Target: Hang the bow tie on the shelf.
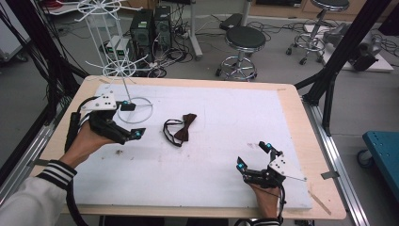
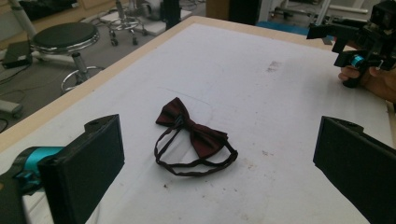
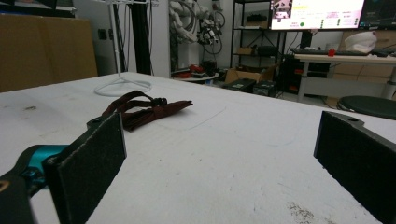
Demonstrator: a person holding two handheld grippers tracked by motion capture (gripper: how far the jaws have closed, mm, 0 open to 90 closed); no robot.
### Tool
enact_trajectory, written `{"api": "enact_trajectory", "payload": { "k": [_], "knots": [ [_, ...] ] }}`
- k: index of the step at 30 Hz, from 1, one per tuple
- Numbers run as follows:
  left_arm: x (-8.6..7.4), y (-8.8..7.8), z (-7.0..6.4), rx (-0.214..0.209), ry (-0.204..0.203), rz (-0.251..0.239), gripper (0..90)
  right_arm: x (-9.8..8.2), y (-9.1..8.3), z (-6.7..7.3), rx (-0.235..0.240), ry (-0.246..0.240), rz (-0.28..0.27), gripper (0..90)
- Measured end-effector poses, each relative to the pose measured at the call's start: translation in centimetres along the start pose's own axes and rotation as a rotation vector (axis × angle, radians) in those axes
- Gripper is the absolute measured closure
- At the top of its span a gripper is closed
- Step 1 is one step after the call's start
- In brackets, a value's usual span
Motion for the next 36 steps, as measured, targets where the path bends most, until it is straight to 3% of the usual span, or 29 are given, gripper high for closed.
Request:
{"api": "enact_trajectory", "payload": {
  "k": [7,16,24,36],
  "knots": [
    [1.2,2.7,0.2,-0.039,0.040,0.084,2.2,0.0,0.0,0.0,0.000,-0.002,-0.002,1.6],
    [1.8,5.7,0.5,-0.070,0.052,0.153,2.2,0.0,0.0,0.0,0.002,0.002,0.001,1.6],
    [2.9,8.1,0.9,-0.086,0.051,0.194,2.2,0.0,-0.1,0.0,0.002,0.006,-0.002,1.6],
    [2.4,11.4,1.0,-0.121,0.034,0.257,2.2,0.0,-0.1,0.0,0.002,0.008,-0.003,1.6]
  ]
}}
Point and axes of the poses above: each handheld gripper's, and its own axes: y roughly forward along the jaws, x roughly out of its top, z roughly to its left, the point moved 7 cm from there along y, roughly forward along the jaws, and after that the axes turned 7 degrees about -x, right-handed, at the moved point
